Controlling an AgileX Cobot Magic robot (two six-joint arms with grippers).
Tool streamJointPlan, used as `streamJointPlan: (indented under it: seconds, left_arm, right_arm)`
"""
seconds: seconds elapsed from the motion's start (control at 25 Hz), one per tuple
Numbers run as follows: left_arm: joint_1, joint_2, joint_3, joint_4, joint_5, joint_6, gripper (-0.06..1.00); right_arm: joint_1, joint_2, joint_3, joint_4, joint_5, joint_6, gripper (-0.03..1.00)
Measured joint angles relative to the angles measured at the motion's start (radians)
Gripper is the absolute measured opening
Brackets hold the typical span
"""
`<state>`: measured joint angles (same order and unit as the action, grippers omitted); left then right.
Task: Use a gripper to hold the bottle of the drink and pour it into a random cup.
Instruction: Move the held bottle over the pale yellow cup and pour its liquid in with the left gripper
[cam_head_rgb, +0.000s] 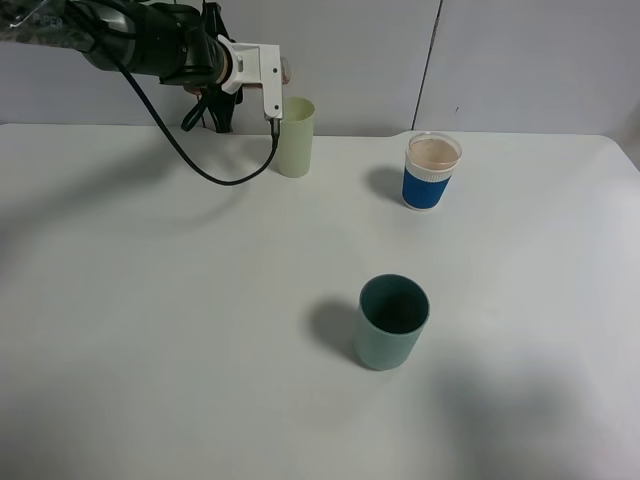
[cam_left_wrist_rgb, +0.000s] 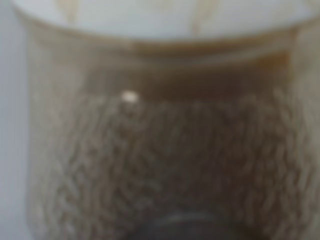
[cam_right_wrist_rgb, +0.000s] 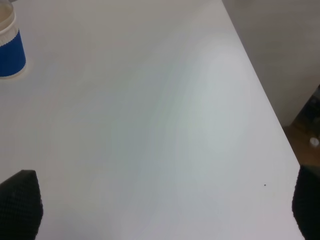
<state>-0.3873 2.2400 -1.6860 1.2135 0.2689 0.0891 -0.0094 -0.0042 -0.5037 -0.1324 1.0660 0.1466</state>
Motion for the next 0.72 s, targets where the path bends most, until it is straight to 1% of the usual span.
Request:
streamJointPlan:
  seconds: [0.36,0.72]
  left_arm:
    - [-0.011,0.009,-0.001,0.02,0.014,0.0,0.34]
    - [-0.011,0.01,-0.001,0.069,0.024,-0.001,0.34]
  right_arm:
    - [0.0,0.0,0.0,0.0,0.0,0.0,1.0]
    - [0.0,0.0,0.0,0.0,0.0,0.0,1.0]
